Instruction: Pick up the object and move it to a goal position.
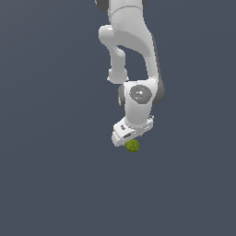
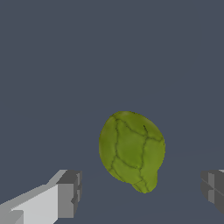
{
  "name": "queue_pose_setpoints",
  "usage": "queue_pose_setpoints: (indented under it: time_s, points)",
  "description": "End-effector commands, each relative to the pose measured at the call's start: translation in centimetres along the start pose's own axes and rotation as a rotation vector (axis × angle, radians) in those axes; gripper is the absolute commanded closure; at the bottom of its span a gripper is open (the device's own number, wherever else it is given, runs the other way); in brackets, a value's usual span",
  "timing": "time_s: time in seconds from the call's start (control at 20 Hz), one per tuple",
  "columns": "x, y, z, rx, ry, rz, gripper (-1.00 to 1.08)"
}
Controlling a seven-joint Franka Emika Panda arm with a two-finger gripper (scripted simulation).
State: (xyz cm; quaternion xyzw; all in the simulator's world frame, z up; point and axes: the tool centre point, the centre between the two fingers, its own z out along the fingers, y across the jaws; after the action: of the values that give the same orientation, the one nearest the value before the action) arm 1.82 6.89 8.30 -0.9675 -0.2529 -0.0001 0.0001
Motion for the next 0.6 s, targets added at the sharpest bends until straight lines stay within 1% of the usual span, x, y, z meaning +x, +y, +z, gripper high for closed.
queue_pose_setpoints:
  time_s: [0.0, 0.25, 0.5, 0.55]
  points:
    - [-0.1, 0.0, 1.1, 0.000, -0.001, -0.001, -0.92]
    - [-0.1, -0.1, 3.6, 0.000, 0.000, -0.005, -0.92]
    - [0.0, 0.0, 4.2, 0.000, 0.000, -0.005, -0.92]
    - [0.0, 0.0, 4.2, 0.000, 0.000, -0.005, 1.08]
